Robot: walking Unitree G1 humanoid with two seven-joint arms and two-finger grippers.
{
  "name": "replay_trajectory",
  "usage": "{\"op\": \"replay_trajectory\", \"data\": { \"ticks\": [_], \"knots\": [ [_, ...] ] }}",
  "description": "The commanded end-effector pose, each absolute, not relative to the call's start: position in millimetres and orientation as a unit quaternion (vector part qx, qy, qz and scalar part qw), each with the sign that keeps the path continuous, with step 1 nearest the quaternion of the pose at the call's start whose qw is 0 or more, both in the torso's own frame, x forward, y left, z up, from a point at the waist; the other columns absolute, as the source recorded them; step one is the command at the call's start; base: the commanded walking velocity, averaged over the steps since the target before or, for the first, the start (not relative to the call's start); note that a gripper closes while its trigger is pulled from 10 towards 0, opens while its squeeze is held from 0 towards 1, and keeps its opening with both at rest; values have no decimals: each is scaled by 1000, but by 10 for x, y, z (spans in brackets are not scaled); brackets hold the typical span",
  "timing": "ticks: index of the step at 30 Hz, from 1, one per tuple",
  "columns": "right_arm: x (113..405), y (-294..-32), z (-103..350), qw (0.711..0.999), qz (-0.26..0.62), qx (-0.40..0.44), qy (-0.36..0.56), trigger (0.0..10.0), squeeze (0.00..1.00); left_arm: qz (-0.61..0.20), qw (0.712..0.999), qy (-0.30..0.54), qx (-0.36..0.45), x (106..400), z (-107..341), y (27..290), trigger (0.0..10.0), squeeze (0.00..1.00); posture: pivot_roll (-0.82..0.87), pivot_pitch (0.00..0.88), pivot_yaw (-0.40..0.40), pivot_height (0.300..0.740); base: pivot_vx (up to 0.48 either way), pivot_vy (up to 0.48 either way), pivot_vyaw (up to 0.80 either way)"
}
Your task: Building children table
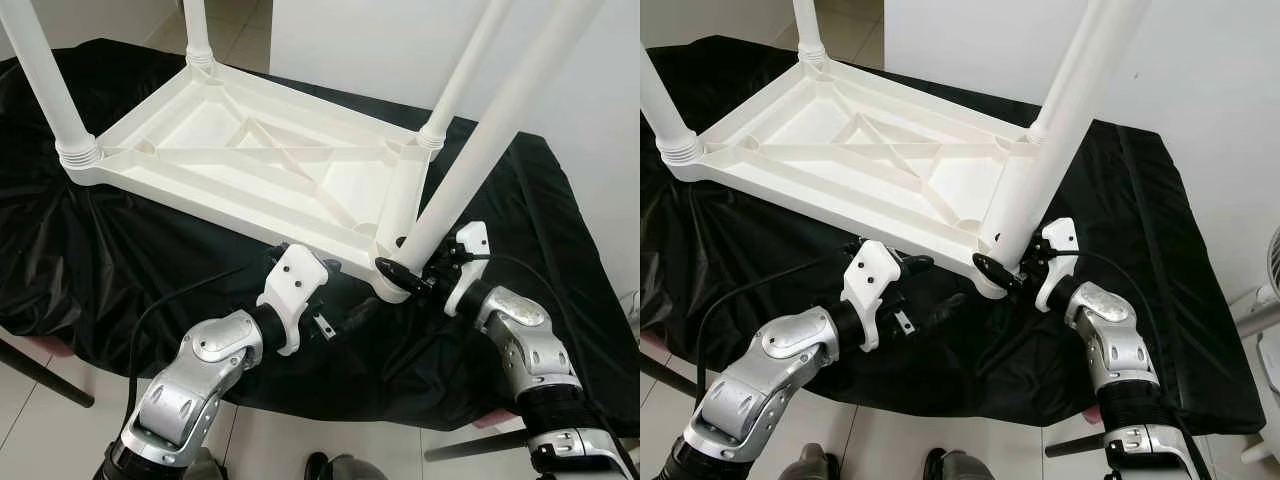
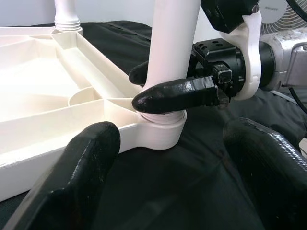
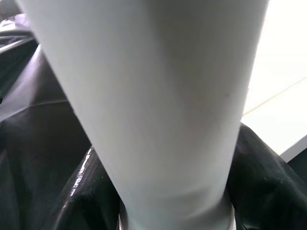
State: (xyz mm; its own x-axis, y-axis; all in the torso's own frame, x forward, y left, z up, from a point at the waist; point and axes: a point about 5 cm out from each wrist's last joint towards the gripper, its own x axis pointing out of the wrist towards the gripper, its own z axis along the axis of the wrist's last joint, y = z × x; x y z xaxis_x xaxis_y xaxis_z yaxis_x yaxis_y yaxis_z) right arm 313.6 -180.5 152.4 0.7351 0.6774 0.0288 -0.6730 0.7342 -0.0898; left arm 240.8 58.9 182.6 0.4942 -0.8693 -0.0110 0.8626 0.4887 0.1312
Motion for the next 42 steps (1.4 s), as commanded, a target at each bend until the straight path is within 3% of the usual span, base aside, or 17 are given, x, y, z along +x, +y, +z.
{"op": "replay_trajectory", "data": {
  "ticks": [1,3,7,14,19,23,27,30,33,34,35,36,40,41,42],
  "knots": [
    [3104,-1850,1429,939,343,-13,-11,0,0,-493,867,-31,60,2386,1822,576,10000,0,79,136,-134,740,0,0,0],
    [3082,-1885,1371,961,277,-11,-2,0,0,-494,867,-28,58,2373,1809,569,10000,0,69,149,-137,740,0,0,0],
    [3079,-1902,1349,970,244,-4,2,0,0,-495,867,-27,57,2369,1805,562,10000,0,69,149,-137,740,0,0,0],
    [3064,-1936,1351,995,92,38,2,0,0,-498,865,-25,57,2361,1798,549,10000,0,58,165,-136,740,0,0,0],
    [3078,-1944,1357,999,18,49,1,0,0,-498,865,-24,56,2357,1798,551,10000,0,57,173,-137,740,0,0,0],
    [3073,-1878,1401,987,-148,66,-9,0,0,-497,866,-21,55,2344,1795,568,10000,0,62,184,-134,740,0,0,0],
    [3063,-1770,1414,981,-177,74,-7,0,0,-496,866,-21,55,2346,1795,569,10000,0,62,184,-134,740,0,0,0],
    [3061,-1525,1464,989,-130,76,-5,0,0,-495,867,-21,53,2342,1803,566,10000,0,63,192,-134,740,0,0,0],
    [3042,-1498,1483,990,-118,71,-9,0,0,-495,867,-21,54,2339,1798,568,10000,0,60,196,-135,740,0,0,0],
    [3029,-1483,1499,992,-106,68,-13,3255,0,-494,867,-21,54,2342,1798,571,10000,0,57,197,-136,740,0,0,0],
    [3019,-1471,1511,993,-97,66,-17,3255,0,-494,868,-20,54,2345,1798,574,10000,0,57,197,-136,740,0,0,0],
    [3009,-1436,1519,995,-75,62,-18,10000,0,-493,868,-21,53,2349,1800,574,10000,0,55,197,-136,740,0,0,0],
    [3002,-1410,1524,996,-62,59,-19,10000,0,-493,868,-21,53,2351,1802,573,10000,0,55,197,-136,740,0,0,0],
    [2987,-1426,1540,997,-46,61,-25,10000,729,-492,869,-22,53,2351,1805,570,10000,0,52,196,-139,740,0,0,0],
    [2974,-1482,1568,997,-33,60,-37,10000,1000,-491,869,-22,53,2352,1807,567,10000,0,52,196,-139,740,0,0,0]
  ]
}}
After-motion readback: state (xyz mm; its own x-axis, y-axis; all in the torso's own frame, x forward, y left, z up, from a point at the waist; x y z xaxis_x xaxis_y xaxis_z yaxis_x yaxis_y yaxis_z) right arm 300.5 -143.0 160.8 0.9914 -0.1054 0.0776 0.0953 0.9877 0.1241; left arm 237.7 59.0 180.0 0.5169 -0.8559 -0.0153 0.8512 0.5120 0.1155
